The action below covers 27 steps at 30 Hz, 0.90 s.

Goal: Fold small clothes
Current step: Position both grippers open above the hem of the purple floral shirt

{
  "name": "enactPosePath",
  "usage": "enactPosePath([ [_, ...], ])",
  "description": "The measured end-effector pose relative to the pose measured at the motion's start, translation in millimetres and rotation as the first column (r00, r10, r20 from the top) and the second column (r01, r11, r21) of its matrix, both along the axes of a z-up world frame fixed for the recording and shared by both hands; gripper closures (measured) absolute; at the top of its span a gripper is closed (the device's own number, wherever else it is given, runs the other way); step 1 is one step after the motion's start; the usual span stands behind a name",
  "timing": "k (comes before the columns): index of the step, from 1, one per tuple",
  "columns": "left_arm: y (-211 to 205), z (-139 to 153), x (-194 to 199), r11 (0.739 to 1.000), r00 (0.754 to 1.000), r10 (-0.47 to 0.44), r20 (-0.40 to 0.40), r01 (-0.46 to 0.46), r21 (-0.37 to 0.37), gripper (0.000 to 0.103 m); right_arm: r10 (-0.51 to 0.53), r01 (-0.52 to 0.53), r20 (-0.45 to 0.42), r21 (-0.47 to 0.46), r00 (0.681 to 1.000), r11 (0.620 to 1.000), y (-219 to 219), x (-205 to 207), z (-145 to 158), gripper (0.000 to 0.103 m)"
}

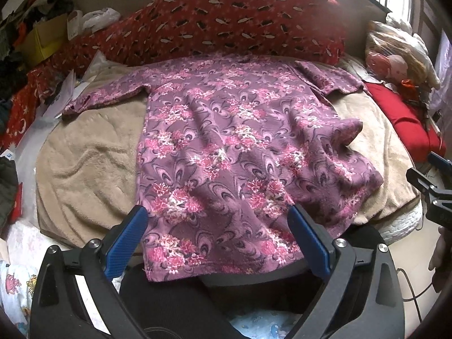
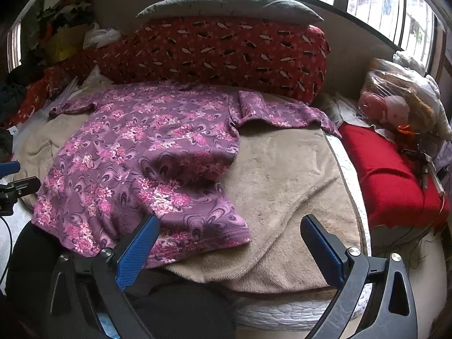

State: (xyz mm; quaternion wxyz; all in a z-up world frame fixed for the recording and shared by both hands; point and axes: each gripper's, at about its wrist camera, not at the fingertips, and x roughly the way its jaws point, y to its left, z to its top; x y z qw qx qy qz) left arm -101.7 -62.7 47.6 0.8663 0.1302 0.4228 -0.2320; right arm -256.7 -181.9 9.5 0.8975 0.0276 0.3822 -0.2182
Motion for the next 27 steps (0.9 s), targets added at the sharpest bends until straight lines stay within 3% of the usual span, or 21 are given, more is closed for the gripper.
enactPosePath([
  [11, 0.5, 4.9, -6.8, 1.0, 1.0, -0.006, 0.02, 0.006, 0.006, 0.003, -0.003, 0.003, 0.037, -0.005, 0.999, 1.0, 0.8, -8.8, 5.8, 0.003],
  [27, -0.6, 0.2, -2.4, 1.0, 1.0, -0.003, -0.007, 0.003, 0.013, 0.003, 0.012, -0.012, 0.017, 0.009, 1.0, 1.0, 1.2, -1.9, 1.2, 0.003],
])
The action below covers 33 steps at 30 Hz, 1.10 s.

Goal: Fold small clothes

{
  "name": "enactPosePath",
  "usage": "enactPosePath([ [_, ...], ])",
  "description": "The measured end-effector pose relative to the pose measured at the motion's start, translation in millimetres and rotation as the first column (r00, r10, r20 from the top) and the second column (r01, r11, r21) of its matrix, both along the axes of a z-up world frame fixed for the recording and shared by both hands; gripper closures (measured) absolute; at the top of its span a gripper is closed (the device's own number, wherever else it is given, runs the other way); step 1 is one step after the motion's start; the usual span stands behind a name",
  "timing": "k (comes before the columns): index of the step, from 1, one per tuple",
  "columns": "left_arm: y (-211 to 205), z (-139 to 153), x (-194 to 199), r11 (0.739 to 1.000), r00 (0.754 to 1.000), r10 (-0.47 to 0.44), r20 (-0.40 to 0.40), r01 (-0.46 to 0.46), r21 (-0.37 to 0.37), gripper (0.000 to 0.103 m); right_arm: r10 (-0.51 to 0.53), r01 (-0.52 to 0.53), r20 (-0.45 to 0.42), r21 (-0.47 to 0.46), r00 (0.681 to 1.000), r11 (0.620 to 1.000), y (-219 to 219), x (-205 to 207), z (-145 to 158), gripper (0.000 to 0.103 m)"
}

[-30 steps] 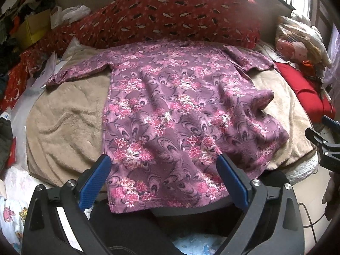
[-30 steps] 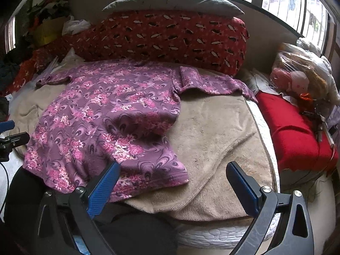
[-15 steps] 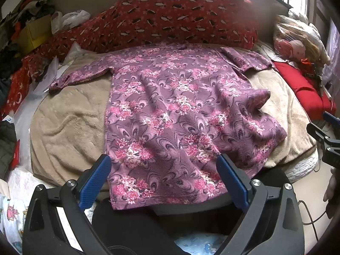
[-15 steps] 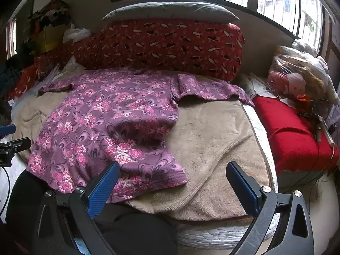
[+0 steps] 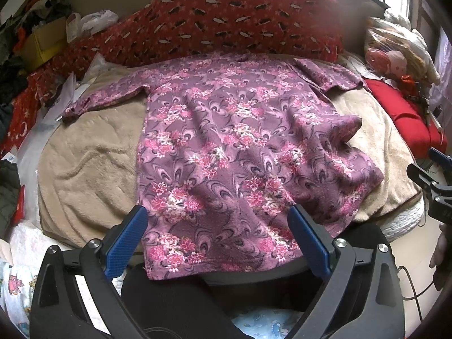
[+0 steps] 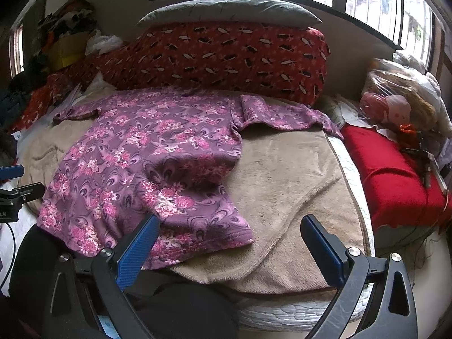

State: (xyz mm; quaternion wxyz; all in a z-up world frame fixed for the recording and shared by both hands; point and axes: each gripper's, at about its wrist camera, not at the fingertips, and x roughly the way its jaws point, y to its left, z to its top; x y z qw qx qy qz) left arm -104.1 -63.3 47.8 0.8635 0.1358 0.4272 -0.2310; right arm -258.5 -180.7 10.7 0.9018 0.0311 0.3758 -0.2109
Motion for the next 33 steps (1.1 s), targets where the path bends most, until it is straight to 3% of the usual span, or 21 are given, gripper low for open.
enactPosePath([
  [13, -3, -13, 18, 1.0, 0.999, 0.01, -0.048, -0.01, 0.018, 0.003, 0.007, -0.006, -0.032, 0.045, 0.999, 0.999, -9, 14, -12, 0.003],
  [17, 13, -24, 41, 0.998, 0.993, 0.061, -0.104, -0.058, 0.035, 0.003, -0.013, 0.02, -0.091, 0.079, 0.996, 0.997, -28, 23, -30, 0.003],
  [20, 37, -39, 63, 0.992, 0.976, 0.127, -0.177, -0.12, 0.048, 0.003, -0.038, 0.058, -0.141, 0.144, 0.989, 0.988, -49, 30, -47, 0.003],
  [22, 57, -55, 78, 0.984, 0.951, 0.176, -0.254, -0.167, 0.056, 0.003, -0.043, 0.075, -0.173, 0.184, 0.984, 0.98, -61, 34, -59, 0.003],
  [27, 71, -89, 85, 0.981, 0.905, 0.195, -0.378, -0.181, 0.074, 0.003, 0.014, 0.051, -0.223, 0.286, 0.975, 0.957, -70, 51, -85, 0.007],
  [28, 70, -94, 83, 0.981, 0.902, 0.192, -0.387, -0.176, 0.076, 0.004, 0.028, 0.044, -0.229, 0.304, 0.973, 0.952, -69, 54, -90, 0.013],
  [29, 68, -97, 82, 0.982, 0.9, 0.187, -0.393, -0.171, 0.074, 0.018, 0.052, 0.029, -0.232, 0.333, 0.971, 0.943, -68, 58, -95, 0.02],
  [30, 65, -100, 80, 0.985, 0.898, 0.17, -0.405, -0.159, 0.061, 0.033, 0.074, 0.011, -0.231, 0.348, 0.97, 0.938, -66, 60, -96, 0.038],
  [31, 63, -103, 79, 0.988, 0.894, 0.153, -0.421, -0.143, 0.057, 0.076, 0.085, -0.005, -0.223, 0.335, 0.971, 0.942, -62, 60, -94, 0.05],
  [32, 59, -106, 79, 0.99, 0.888, 0.141, -0.437, -0.126, 0.065, 0.1, 0.111, -0.04, -0.201, 0.328, 0.973, 0.944, -58, 58, -88, 0.061],
  [33, 57, -108, 80, 0.99, 0.887, 0.142, -0.44, -0.122, 0.073, 0.1, 0.153, -0.081, -0.176, 0.358, 0.973, 0.93, -56, 55, -83, 0.095],
])
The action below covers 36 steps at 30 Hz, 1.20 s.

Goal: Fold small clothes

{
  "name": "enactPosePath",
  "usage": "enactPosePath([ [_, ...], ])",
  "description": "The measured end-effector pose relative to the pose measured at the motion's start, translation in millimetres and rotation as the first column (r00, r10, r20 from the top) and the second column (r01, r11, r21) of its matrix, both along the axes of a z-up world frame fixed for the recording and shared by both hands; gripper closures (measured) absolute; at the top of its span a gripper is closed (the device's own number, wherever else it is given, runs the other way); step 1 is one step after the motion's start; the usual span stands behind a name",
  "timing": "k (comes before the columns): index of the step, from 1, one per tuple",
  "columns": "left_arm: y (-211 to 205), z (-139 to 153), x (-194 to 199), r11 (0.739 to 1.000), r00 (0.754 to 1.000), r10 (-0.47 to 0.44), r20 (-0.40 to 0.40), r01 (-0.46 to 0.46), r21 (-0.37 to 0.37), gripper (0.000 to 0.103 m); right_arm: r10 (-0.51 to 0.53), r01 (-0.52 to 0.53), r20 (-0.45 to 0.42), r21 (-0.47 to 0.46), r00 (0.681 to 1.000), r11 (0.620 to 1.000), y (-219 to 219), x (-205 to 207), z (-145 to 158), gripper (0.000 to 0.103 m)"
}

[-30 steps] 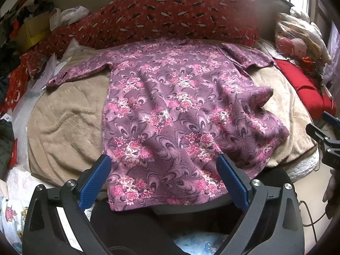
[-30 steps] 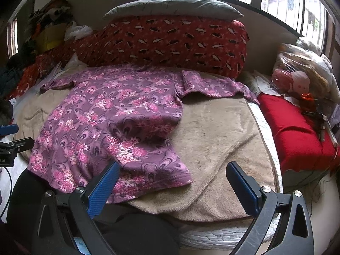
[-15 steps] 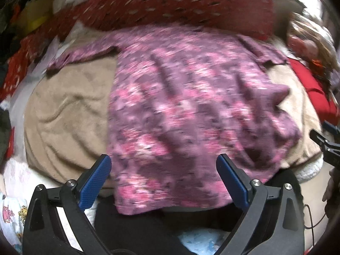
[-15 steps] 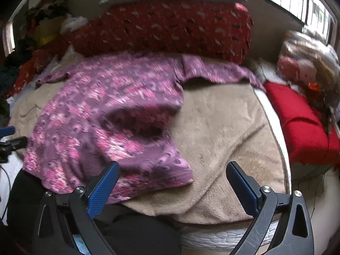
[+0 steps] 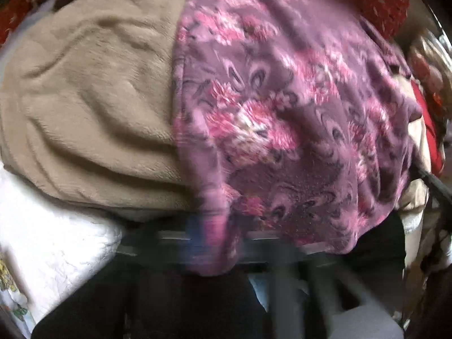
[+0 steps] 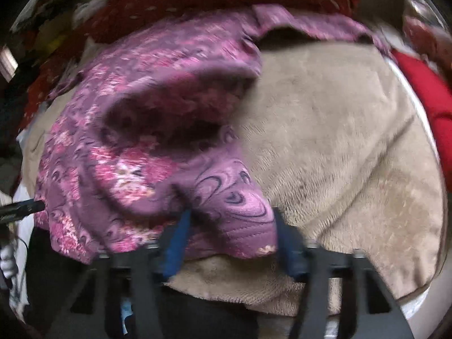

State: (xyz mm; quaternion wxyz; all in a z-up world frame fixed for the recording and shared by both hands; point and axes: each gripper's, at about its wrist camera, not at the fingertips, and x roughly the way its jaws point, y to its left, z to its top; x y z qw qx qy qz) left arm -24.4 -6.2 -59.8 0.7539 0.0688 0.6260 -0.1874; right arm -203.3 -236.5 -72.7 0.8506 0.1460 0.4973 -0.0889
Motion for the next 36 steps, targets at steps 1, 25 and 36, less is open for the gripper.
enactPosePath([
  [1, 0, 2, 0, 1.0, 1.0, 0.008, 0.009, -0.008, -0.008, 0.1, 0.013, -0.014, 0.019, 0.034, 1.0, 0.999, 0, -4, 6, 0.093],
  [25, 21, 72, 8, 0.986, 0.996, 0.032, 0.087, -0.017, -0.166, 0.089, -0.216, 0.194, 0.124, 0.171, 0.968, 0.966, -32, -75, 45, 0.065],
  [36, -102, 42, 59, 0.993, 0.99, -0.1, 0.094, 0.105, -0.049, 0.075, -0.132, 0.123, 0.14, 0.071, 0.981, 0.99, -41, 79, 18, 0.065],
])
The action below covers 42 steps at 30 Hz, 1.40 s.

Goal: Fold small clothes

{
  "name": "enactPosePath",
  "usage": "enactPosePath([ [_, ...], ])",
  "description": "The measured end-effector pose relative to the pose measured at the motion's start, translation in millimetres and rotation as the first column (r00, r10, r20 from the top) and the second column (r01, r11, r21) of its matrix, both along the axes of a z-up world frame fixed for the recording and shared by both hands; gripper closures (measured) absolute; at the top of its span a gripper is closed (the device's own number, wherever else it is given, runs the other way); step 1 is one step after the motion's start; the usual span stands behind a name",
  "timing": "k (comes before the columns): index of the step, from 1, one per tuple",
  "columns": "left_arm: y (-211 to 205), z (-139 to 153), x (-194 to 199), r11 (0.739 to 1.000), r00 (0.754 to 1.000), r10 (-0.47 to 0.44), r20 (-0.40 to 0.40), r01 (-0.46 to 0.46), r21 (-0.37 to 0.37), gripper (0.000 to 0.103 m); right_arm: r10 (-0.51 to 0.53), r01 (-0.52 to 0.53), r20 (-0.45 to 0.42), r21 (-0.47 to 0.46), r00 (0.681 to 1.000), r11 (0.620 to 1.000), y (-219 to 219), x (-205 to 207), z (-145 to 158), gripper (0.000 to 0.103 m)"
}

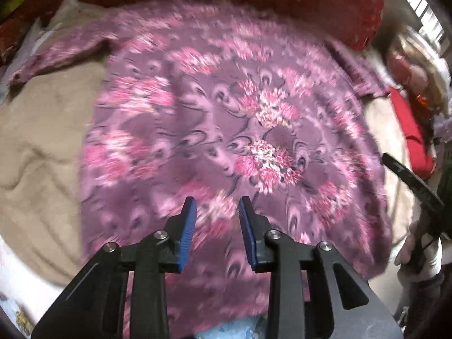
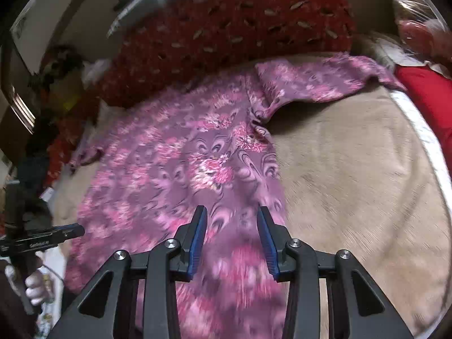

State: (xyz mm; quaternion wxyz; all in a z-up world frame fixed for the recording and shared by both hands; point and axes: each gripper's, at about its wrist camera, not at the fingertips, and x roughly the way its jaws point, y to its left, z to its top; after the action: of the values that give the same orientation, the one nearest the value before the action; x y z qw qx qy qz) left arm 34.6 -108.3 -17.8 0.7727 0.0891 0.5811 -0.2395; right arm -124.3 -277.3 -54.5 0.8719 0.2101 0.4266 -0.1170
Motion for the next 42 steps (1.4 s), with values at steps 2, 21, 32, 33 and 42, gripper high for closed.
enactPosePath([
  [2, -13, -15, 6, 1.0, 0.999, -0.003, -0.037, 0.004, 0.03, 0.075, 0.019, -0.019, -0.114, 0.003, 0.993, 1.0, -3, 15, -30, 0.067],
  [21, -120, 19, 81, 0.975, 0.988, -0.156, 0.012, 0.156, -0.161, 0.062, -0.751, 0.593, 0.119, 0.539, 0.649, 0.598, -331, 11, -39, 0.049],
  [32, -133, 18, 144, 0.985, 0.993, -0.025, 0.112, 0.044, -0.17, 0.057, -0.791, 0.689, 0.233, 0.393, 0.566, 0.608, -365, 4, -11, 0.103],
  [33, -127, 15, 151, 0.984, 0.995, 0.009, 0.101, 0.009, -0.181, 0.057, -0.799, 0.714, 0.245, 0.36, 0.549, 0.601, -368, -3, -5, 0.103],
  [42, -103, -8, 166, 0.952, 0.993, 0.115, 0.0, -0.11, -0.287, 0.057, -0.784, 0.618, 0.128, 0.545, 0.607, 0.567, -378, -1, -31, 0.069],
])
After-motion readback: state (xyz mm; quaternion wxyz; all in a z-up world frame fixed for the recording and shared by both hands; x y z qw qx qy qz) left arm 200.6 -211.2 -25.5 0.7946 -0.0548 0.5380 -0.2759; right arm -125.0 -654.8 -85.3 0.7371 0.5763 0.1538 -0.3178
